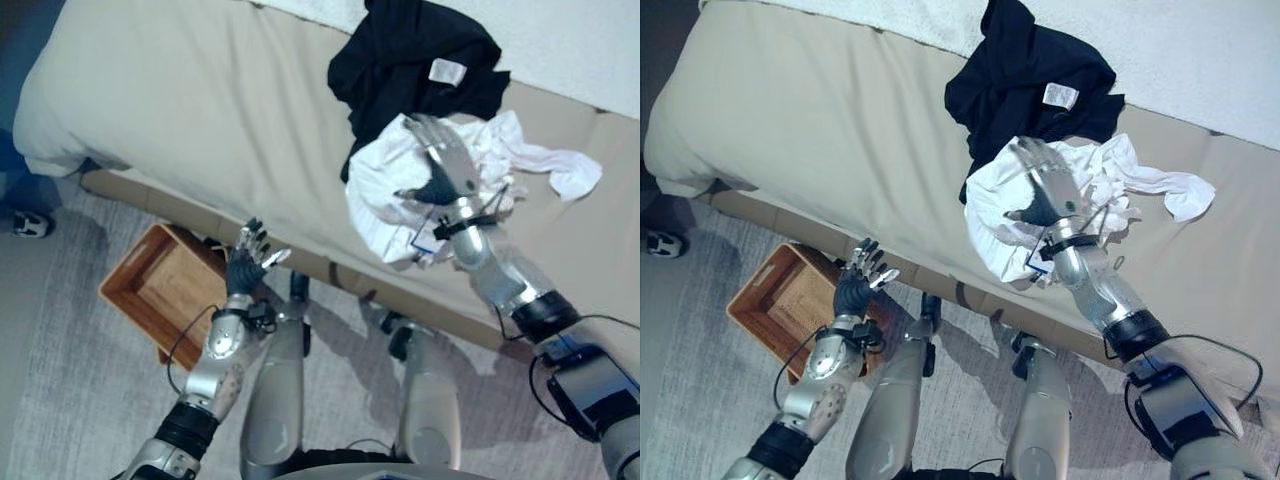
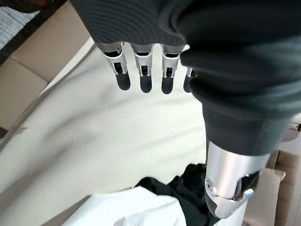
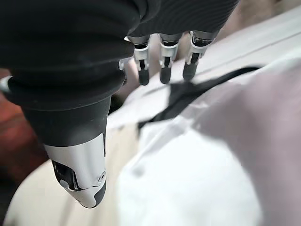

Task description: Pick up clothes into the bucket

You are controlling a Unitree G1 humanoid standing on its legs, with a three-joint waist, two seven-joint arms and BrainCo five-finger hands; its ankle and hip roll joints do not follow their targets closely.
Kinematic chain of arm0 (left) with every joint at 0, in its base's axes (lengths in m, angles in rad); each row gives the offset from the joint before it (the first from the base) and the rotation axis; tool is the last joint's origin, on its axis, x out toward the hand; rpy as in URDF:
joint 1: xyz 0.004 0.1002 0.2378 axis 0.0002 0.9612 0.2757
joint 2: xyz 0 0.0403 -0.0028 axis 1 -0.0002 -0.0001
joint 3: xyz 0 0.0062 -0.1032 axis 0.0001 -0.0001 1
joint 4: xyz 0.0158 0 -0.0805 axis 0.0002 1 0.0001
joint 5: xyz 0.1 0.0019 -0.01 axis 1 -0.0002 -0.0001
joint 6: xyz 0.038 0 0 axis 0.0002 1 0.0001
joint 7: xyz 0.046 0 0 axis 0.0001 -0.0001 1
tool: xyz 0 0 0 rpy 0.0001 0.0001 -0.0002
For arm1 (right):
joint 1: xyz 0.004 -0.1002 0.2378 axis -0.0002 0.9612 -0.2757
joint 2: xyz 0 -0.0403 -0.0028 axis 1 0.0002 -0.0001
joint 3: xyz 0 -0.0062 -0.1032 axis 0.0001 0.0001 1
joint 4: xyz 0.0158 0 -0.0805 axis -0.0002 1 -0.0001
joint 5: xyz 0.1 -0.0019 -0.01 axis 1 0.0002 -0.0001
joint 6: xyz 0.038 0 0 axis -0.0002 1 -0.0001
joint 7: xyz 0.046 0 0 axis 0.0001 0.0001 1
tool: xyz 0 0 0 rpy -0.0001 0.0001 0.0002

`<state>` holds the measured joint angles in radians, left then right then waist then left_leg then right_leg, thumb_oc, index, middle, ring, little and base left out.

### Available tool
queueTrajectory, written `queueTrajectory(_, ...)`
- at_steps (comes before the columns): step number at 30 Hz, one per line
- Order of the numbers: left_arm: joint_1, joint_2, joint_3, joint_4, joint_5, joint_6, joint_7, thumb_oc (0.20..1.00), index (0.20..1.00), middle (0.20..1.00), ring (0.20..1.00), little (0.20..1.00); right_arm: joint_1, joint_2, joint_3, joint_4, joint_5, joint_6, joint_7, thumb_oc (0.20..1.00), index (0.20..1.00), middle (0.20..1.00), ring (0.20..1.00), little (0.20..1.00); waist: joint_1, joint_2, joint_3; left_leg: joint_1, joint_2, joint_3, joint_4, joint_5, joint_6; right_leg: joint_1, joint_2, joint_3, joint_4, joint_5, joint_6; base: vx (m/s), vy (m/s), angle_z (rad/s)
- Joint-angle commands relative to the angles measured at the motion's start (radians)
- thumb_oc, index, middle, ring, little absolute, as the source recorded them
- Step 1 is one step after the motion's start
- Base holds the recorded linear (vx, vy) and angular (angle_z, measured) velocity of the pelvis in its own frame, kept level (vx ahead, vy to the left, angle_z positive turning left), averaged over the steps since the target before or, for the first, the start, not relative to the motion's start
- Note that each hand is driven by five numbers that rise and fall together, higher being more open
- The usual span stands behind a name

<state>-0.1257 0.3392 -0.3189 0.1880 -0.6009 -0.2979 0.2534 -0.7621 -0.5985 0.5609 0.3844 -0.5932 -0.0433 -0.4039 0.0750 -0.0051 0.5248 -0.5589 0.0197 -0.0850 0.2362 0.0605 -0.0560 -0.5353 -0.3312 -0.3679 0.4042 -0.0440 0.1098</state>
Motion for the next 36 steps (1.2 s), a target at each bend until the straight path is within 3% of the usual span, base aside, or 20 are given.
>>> queueTrajectory(1,0.040,0.023,0.051,-0.044,0.055,-0.057,0.001,1.000,1.000,1.000,1.000,1.000,-0.126,0.011,0.047,0.082,-0.066,-0.011,0.024,1.000,1.000,1.000,1.000,1.000,0.026,-0.034,-0.005,-0.053,0.001,0.033,0.097,-0.072,0.029,0.085,-0.070,0.022,-0.038,0.060,0.091,-0.03,-0.040,0.03)
queueTrajectory(7,0.035,0.031,0.047,-0.039,0.049,-0.063,0.003,1.000,1.000,1.000,1.000,1.000,-0.255,0.091,0.121,0.358,-0.064,0.035,0.023,1.000,1.000,1.000,1.000,1.000,0.074,-0.023,-0.005,-0.117,-0.009,0.003,0.102,-0.056,0.029,0.046,-0.070,-0.013,-0.024,0.058,0.090,0.00,-0.027,0.08)
queueTrajectory(8,0.040,0.030,0.041,-0.042,0.047,-0.063,0.002,1.000,1.000,1.000,1.000,1.000,-0.261,0.103,0.123,0.397,-0.057,0.039,0.019,1.000,1.000,1.000,1.000,1.000,0.079,-0.019,-0.005,-0.104,-0.009,-0.006,0.107,-0.085,0.023,0.056,-0.069,-0.004,-0.009,0.032,0.103,0.00,-0.002,0.13)
queueTrajectory(9,0.035,0.032,0.042,-0.044,0.048,-0.063,0.002,1.000,1.000,1.000,1.000,1.000,-0.268,0.102,0.121,0.400,-0.056,0.038,0.016,1.000,1.000,1.000,1.000,1.000,0.079,-0.018,-0.005,-0.125,-0.011,-0.002,0.103,-0.056,0.029,0.041,-0.072,-0.018,-0.019,0.056,0.090,0.07,-0.026,0.11)
queueTrajectory(10,0.035,0.035,0.034,-0.044,0.043,-0.061,-0.001,1.000,1.000,1.000,1.000,1.000,-0.289,0.122,0.128,0.487,-0.048,0.054,0.014,1.000,1.000,1.000,1.000,1.000,0.092,-0.010,-0.005,-0.119,-0.014,-0.015,0.108,-0.082,0.024,0.045,-0.071,-0.014,0.002,0.028,0.102,0.00,-0.001,0.13)
queueTrajectory(13,0.031,0.036,0.024,-0.047,0.041,-0.060,-0.002,1.000,1.000,1.000,1.000,1.000,-0.308,0.144,0.125,0.561,-0.037,0.068,0.002,1.000,1.000,1.000,1.000,1.000,0.104,-0.002,-0.005,-0.127,-0.019,-0.024,0.108,-0.081,0.024,0.040,-0.073,-0.022,0.009,0.023,0.102,0.03,-0.010,0.15)
queueTrajectory(16,0.018,0.039,0.013,-0.042,0.043,-0.044,0.005,1.000,1.000,1.000,1.000,1.000,-0.337,0.181,0.101,0.755,-0.045,0.148,-0.007,1.000,1.000,1.000,1.000,1.000,0.119,0.015,-0.005,-0.139,-0.027,-0.034,0.107,-0.075,0.024,0.039,-0.076,-0.038,0.017,0.021,0.102,0.01,0.007,0.12)
queueTrajectory(21,0.002,0.047,0.012,-0.043,0.044,-0.017,0.012,1.000,1.000,1.000,1.000,1.000,-0.353,0.220,0.083,0.897,-0.080,0.239,0.024,1.000,1.000,1.000,1.000,1.000,0.129,0.023,-0.005,-0.134,-0.028,-0.041,0.105,-0.075,0.023,0.050,-0.077,-0.049,0.017,0.019,0.099,0.02,0.006,0.10)
queueTrajectory(29,0.001,0.033,0.007,-0.048,0.049,0.018,0.010,1.000,1.000,1.000,1.000,1.000,-0.338,0.210,0.046,0.959,-0.081,0.287,0.052,1.000,1.000,1.000,1.000,1.000,0.116,0.026,-0.005,-0.111,-0.023,-0.029,0.095,-0.079,0.024,0.061,-0.075,-0.043,0.011,0.018,0.096,0.01,0.010,0.01)
queueTrajectory(30,0.001,0.032,0.007,-0.049,0.051,0.020,0.009,1.000,1.000,1.000,1.000,1.000,-0.337,0.206,0.044,0.959,-0.078,0.289,0.051,0.774,0.774,0.774,0.774,0.774,0.114,0.026,-0.005,-0.107,-0.021,-0.027,0.093,-0.079,0.024,0.062,-0.074,-0.041,0.010,0.019,0.096,0.00,0.000,0.00)
queueTrajectory(31,0.001,0.032,0.007,-0.049,0.051,0.020,0.009,1.000,1.000,1.000,1.000,1.000,-0.337,0.206,0.044,0.958,-0.078,0.289,0.051,0.774,0.774,0.774,0.774,0.774,0.115,0.026,-0.005,-0.107,-0.021,-0.026,0.092,-0.079,0.024,0.062,-0.074,-0.041,0.010,0.020,0.096,0.00,0.000,0.00)
queueTrajectory(33,0.007,0.030,0.011,-0.048,0.055,0.024,0.011,1.000,1.000,1.000,1.000,1.000,-0.334,0.192,0.036,0.950,-0.073,0.291,0.050,0.564,0.564,0.564,0.564,0.564,0.105,0.021,-0.005,-0.101,-0.017,-0.020,0.092,-0.082,0.024,0.062,-0.070,-0.033,0.006,0.020,0.094,0.00,0.000,0.00)
queueTrajectory(34,0.009,0.031,0.015,-0.048,0.056,0.025,0.012,1.000,1.000,1.000,1.000,1.000,-0.335,0.185,0.036,0.942,-0.072,0.292,0.049,0.354,0.354,0.354,0.354,0.354,0.101,0.018,-0.005,-0.099,-0.015,-0.016,0.090,-0.082,0.023,0.063,-0.070,-0.031,0.005,0.020,0.093,0.00,0.000,0.00)
queueTrajectory(35,0.011,0.032,0.019,-0.048,0.057,0.026,0.012,1.000,1.000,1.000,1.000,1.000,-0.334,0.182,0.036,0.933,-0.071,0.290,0.049,0.200,0.200,0.200,0.200,0.200,0.096,0.015,-0.005,-0.096,-0.011,-0.014,0.089,-0.082,0.022,0.064,-0.068,-0.028,0.002,0.021,0.093,0.00,0.000,0.00)
queueTrajectory(36,0.011,0.032,0.019,-0.049,0.057,0.026,0.012,1.000,1.000,1.000,1.000,1.000,-0.334,0.182,0.036,0.933,-0.071,0.290,0.049,0.200,0.200,0.200,0.200,0.200,0.097,0.015,-0.005,-0.096,-0.011,-0.013,0.088,-0.082,0.022,0.064,-0.068,-0.028,0.002,0.021,0.093,0.00,0.000,0.00)
